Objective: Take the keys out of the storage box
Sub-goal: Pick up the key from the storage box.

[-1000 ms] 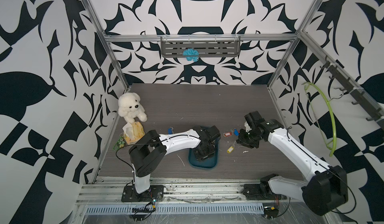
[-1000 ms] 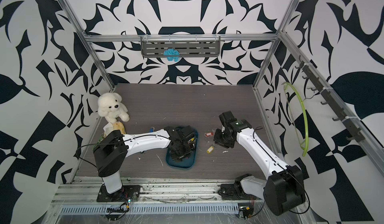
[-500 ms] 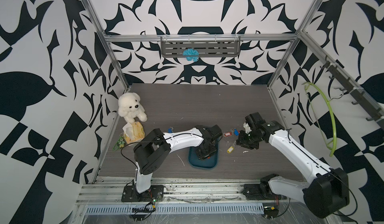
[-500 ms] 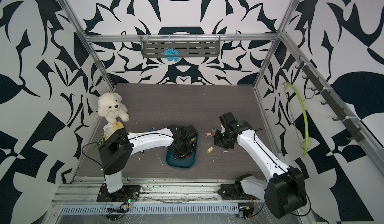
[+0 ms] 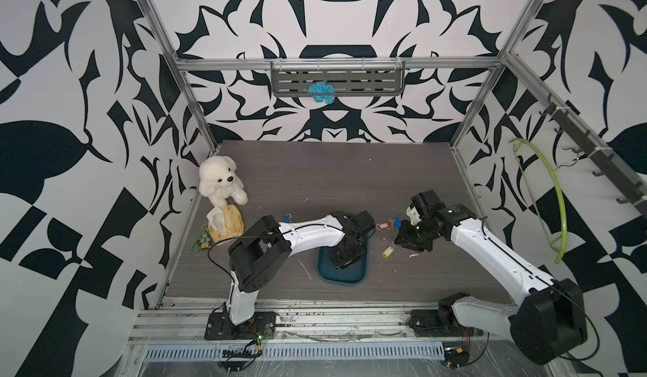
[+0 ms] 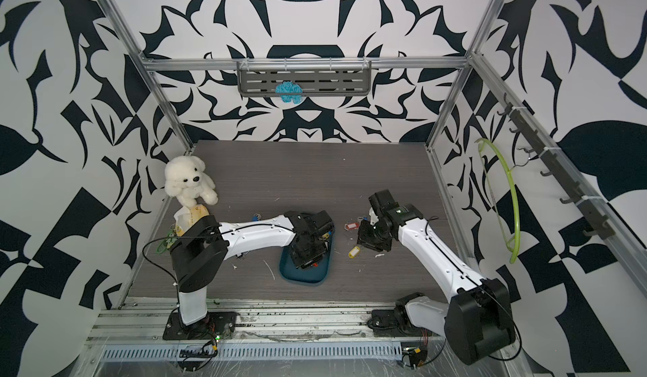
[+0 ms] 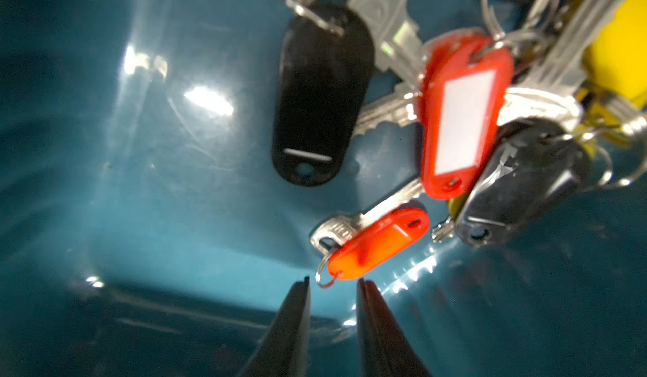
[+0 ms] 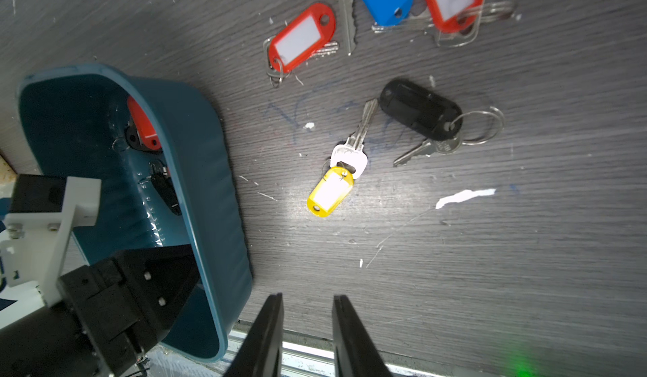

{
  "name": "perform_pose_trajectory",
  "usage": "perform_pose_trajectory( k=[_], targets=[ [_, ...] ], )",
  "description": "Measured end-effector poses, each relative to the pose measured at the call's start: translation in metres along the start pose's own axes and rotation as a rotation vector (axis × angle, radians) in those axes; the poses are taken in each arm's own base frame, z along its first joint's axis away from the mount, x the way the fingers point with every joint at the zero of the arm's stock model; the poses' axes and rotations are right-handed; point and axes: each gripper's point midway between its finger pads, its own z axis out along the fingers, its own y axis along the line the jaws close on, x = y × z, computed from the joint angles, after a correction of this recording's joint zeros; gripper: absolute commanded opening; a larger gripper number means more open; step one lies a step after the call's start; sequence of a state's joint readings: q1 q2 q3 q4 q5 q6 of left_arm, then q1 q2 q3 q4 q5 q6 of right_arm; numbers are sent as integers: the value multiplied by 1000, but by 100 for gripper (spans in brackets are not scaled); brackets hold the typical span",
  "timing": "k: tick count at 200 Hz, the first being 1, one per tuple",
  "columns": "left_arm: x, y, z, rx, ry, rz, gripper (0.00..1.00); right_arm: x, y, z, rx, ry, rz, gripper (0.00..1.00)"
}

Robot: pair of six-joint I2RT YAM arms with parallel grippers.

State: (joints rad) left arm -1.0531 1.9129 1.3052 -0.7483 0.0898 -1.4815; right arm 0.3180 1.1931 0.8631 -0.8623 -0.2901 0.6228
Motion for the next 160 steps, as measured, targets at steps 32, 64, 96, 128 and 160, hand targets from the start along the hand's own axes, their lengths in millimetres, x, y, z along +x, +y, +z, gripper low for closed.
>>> perform_pose_trajectory(
  k=[32, 64, 96, 128, 160],
  targets=[
    [0, 6, 5, -13, 2, -14, 19, 2, 0, 1, -3, 5, 1, 29],
    [0, 3, 6, 2, 5, -14, 10, 2, 0, -1, -9, -2, -2, 29],
    [0, 2, 7, 11, 6, -11, 0, 3, 2, -6, -22, -19, -8, 29],
    [-3, 1, 6, 7, -15, 5, 0, 5, 1, -8, -26, -25, -10, 29],
    [-14, -7, -15, -6, -95, 63, 0, 6, 1, -10, -29, -29, -11, 28]
  ],
)
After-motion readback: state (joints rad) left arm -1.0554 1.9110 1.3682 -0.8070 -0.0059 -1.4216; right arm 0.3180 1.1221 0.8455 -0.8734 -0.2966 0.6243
